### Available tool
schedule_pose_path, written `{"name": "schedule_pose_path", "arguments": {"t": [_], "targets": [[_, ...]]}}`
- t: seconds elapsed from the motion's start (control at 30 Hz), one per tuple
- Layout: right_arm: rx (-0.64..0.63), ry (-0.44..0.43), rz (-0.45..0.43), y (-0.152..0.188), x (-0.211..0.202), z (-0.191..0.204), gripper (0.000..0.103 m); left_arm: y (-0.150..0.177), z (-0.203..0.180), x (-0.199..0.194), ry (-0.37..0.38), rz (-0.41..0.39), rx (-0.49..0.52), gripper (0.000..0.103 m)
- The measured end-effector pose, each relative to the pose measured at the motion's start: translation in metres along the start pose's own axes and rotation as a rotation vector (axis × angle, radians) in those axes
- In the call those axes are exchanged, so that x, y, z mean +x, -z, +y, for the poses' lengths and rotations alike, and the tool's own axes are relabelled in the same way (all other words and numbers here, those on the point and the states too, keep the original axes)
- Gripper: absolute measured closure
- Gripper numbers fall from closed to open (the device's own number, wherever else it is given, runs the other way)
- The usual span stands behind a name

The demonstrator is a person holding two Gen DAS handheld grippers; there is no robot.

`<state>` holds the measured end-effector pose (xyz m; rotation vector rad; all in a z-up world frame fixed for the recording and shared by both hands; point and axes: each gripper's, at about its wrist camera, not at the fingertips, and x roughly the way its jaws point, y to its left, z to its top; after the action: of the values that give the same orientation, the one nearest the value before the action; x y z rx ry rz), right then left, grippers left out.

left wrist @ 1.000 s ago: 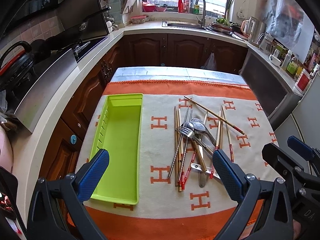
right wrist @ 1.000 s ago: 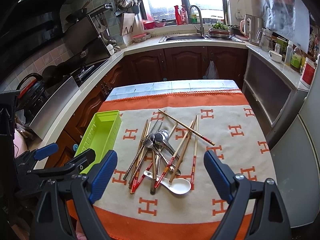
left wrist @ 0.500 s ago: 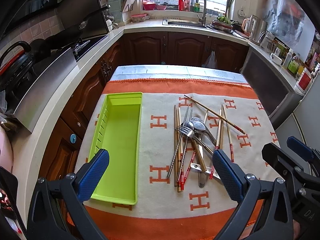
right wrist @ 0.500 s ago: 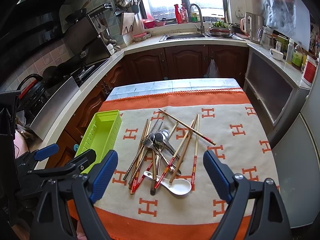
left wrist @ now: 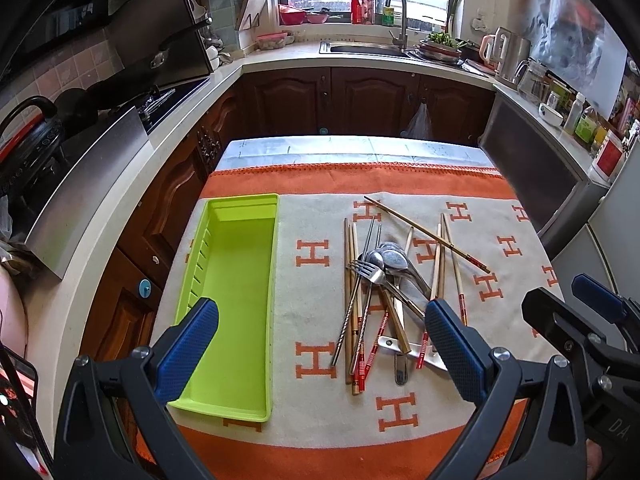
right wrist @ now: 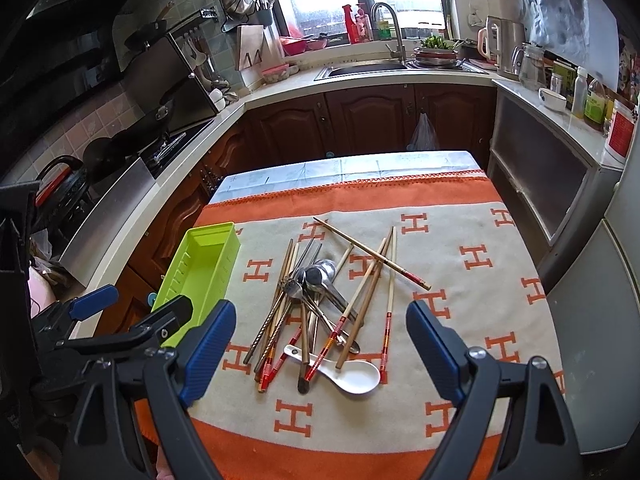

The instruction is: Organize utensils

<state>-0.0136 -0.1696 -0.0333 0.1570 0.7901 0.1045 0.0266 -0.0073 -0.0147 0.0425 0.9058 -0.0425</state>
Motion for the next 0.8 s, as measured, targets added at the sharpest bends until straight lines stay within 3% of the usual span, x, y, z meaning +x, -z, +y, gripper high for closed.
{"name": "schedule_pose_path", "arguments": {"t": [0.37, 0.57, 0.7, 0.8], "targets": [[0.000, -0.015, 0.014, -0.006, 0.006, -0.001, 0.020, -0.009, -0.002, 0.009, 0.017, 0.040, 0.029, 0.001], [0.016, -0.077, 0.047, -0.013, 0.017, -0.010, 0.022, -0.019, -0.005, 0.023, 0.056, 0.058, 0.049, 0.001], [0.023, -0.106, 0.062, -0.024, 0.029, -0.021, 0.027, -0.033, -0.004, 0.038, 0.001, 0.021, 0.061, 0.001], [0.012, -0.071, 0.049, -0.036, 0.041, -0.032, 0.029, -0.047, -0.002, 0.056, -0.037, 0.012, 0.071, 0.001]]}}
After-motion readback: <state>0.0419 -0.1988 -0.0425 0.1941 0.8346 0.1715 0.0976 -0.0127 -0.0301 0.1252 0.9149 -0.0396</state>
